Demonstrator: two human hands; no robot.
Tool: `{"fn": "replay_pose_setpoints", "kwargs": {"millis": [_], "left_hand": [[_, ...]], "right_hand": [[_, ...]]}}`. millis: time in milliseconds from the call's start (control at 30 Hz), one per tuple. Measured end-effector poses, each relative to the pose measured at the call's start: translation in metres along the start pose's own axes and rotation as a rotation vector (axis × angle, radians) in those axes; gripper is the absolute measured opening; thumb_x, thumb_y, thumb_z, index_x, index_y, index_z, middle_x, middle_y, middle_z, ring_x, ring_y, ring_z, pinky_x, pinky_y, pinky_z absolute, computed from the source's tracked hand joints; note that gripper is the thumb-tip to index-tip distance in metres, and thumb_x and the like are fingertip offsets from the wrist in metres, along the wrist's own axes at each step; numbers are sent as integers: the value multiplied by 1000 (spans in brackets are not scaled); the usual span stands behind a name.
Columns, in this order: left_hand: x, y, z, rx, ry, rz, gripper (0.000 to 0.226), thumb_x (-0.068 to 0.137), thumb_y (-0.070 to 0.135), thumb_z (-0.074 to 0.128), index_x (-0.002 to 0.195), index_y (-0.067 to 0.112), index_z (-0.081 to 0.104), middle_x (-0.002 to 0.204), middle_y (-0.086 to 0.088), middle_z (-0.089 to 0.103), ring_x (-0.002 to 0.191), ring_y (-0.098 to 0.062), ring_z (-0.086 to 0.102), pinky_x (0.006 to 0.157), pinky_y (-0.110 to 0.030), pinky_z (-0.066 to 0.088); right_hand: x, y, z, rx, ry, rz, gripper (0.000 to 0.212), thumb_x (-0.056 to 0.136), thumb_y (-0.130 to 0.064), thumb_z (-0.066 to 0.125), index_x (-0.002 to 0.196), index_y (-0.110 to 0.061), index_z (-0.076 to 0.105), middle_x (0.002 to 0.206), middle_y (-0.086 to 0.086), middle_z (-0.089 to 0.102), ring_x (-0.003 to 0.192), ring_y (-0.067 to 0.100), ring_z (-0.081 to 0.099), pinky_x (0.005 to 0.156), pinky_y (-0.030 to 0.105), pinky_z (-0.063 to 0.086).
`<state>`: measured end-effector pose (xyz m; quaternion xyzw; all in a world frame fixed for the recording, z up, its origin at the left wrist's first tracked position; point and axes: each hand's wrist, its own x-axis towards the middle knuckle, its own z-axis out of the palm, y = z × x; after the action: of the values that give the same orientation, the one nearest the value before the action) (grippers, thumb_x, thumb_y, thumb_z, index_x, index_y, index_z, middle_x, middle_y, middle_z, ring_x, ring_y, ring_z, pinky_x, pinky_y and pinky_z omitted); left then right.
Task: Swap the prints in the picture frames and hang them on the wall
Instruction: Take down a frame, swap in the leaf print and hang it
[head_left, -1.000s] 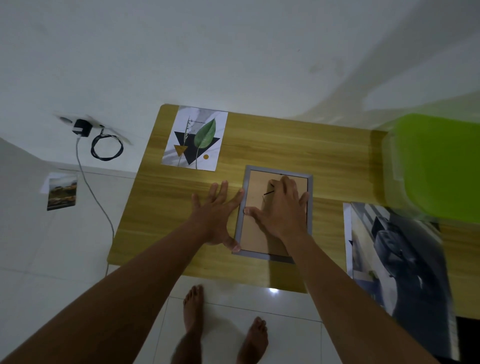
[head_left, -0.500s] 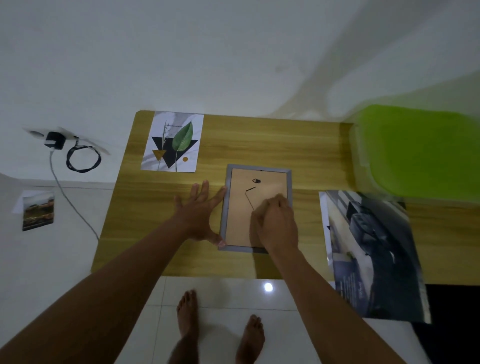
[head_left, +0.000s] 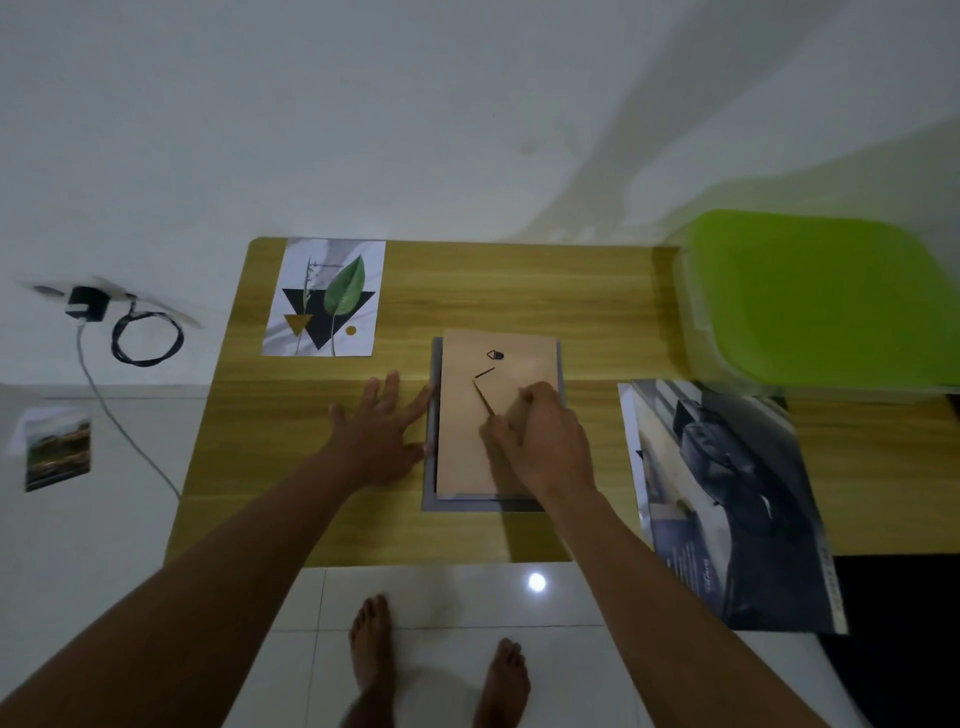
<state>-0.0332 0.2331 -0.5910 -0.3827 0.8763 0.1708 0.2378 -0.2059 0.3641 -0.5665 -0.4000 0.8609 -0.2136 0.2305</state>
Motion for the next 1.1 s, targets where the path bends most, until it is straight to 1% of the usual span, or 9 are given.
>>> {"fn": "replay_pose_setpoints", "kwargs": {"millis": [233,300,433,567,700,767,833,967,1100], "left_hand": [[0,3,4,-32,11,-9,78,94,62,37,148,47,-18,161,-6,-21,148,-34,-15,110,-72,9],[-1,3,5,-35,6,-4,76,94,64,33,148,46,-18,160,-7,-24,148,-34,-17,110,-72,7],[3,1,10,-22,16,-2,88,85,75,34,146,47,-23,159,-7,-26,147,-35,-18,109,-72,9],[6,0,12,-6,4,1,91,88,71,39,139,45,-33,157,-8,-31,146,-35,-22,109,-71,9],[7,0,15,-10,19,-4,90,89,68,39,140,46,-32,158,-6,-29,147,-34,-20,109,-71,11],[7,0,15,-17,21,-4,90,88,69,39,139,47,-32,158,-6,-30,147,-34,-21,109,-70,9],[6,1,13,-26,13,-3,90,88,70,38,138,48,-33,156,-6,-33,146,-33,-22,110,-69,7],[4,1,12,-44,4,-3,89,86,72,37,139,48,-31,154,-4,-36,145,-32,-25,110,-70,6],[5,2,11,-38,-6,-5,89,80,77,30,138,49,-32,149,-2,-40,145,-31,-25,110,-70,5]], "right_hand": [[41,-8,-62,-18,117,39,45,90,-41,64,123,-15,49,113,7,61,100,27,59,79,37,49],[65,0,-75,-100,134,52,43,90,-42,63,119,-14,49,110,7,63,96,27,61,75,36,48],[109,25,-90,-177,126,82,41,90,-40,64,116,-11,50,104,8,65,90,27,62,68,35,48],[142,47,-93,-219,122,122,41,91,-39,64,115,-8,49,104,13,65,93,32,64,66,35,47],[160,66,-88,-321,137,82,30,96,-34,55,109,-8,49,103,14,66,97,33,64,64,32,40],[165,74,-83,-315,116,63,23,99,-32,52,107,-11,52,104,11,66,98,32,64,66,32,40],[168,79,-75,-243,94,34,22,98,-37,53,102,-15,57,104,8,65,100,28,62,73,34,46],[168,84,-65,-199,90,-31,28,94,-41,58,98,-14,57,106,9,59,104,29,57,86,47,51],[173,93,-70,-222,60,-18,29,95,-43,57,103,-15,55,123,12,57,117,30,54,91,47,49]]}}
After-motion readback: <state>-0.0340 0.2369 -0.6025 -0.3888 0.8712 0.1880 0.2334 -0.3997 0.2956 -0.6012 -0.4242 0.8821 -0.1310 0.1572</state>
